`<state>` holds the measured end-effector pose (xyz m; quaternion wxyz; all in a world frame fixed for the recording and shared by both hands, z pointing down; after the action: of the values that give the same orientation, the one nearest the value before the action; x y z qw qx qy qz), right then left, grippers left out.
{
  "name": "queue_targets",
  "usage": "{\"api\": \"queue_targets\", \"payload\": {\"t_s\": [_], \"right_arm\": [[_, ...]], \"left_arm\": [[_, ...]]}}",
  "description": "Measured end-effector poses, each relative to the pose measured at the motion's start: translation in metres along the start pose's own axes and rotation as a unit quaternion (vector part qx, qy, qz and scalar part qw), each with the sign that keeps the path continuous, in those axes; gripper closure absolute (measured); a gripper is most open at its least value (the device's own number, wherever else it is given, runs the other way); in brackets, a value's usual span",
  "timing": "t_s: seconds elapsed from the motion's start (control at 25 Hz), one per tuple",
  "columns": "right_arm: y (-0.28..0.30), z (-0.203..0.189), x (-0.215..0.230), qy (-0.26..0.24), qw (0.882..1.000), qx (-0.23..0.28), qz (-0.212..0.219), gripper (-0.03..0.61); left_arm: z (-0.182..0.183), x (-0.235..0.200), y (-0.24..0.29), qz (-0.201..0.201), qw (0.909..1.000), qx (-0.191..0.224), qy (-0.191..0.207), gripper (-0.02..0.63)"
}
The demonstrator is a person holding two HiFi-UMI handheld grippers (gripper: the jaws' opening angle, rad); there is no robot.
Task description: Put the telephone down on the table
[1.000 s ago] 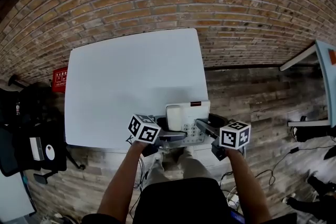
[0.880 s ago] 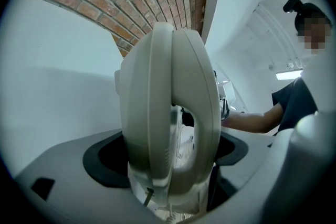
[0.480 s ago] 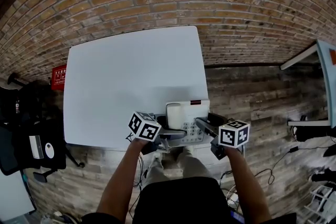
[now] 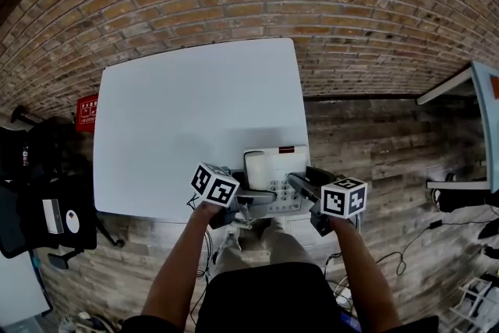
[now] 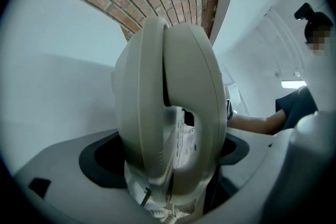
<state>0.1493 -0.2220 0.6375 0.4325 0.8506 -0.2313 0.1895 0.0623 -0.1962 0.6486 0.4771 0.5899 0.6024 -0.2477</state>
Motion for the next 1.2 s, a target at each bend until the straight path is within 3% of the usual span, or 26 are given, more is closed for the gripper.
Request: {"api": "queue_targets", "payload": {"t_s": [0.56, 0.76, 1.2], "right_arm": [[0.008, 0.0, 0.003, 0.006, 1.0, 0.001, -0.014, 0.357], [0.009, -0.001, 0.005, 0.011, 1.0, 0.0, -0.015, 0.36], [0.011, -0.002, 0.007, 0.015, 1.0, 0.001, -0.016, 0.36]], "left_arm": [[-0.002, -0.009, 0.0, -0.004, 0.9991, 0.001, -0.041, 0.137], [-0.006, -0.013, 0.004, 0.013, 0.999, -0.018, -0.04, 0.132], [-0.004, -0.013, 0.005, 0.018, 0.9984, -0.015, -0.052, 0.132]]}}
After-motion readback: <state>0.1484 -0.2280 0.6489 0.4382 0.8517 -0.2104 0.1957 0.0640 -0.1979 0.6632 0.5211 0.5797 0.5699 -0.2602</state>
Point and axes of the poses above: the fingertips, and each gripper's own axes: y forward along the fingers, x to its right, z out of its top, the point moved 1 cm from there along -y, backward along the fingers, and after that the axes turned 11 degrees about -z, right-handed, at the moved point
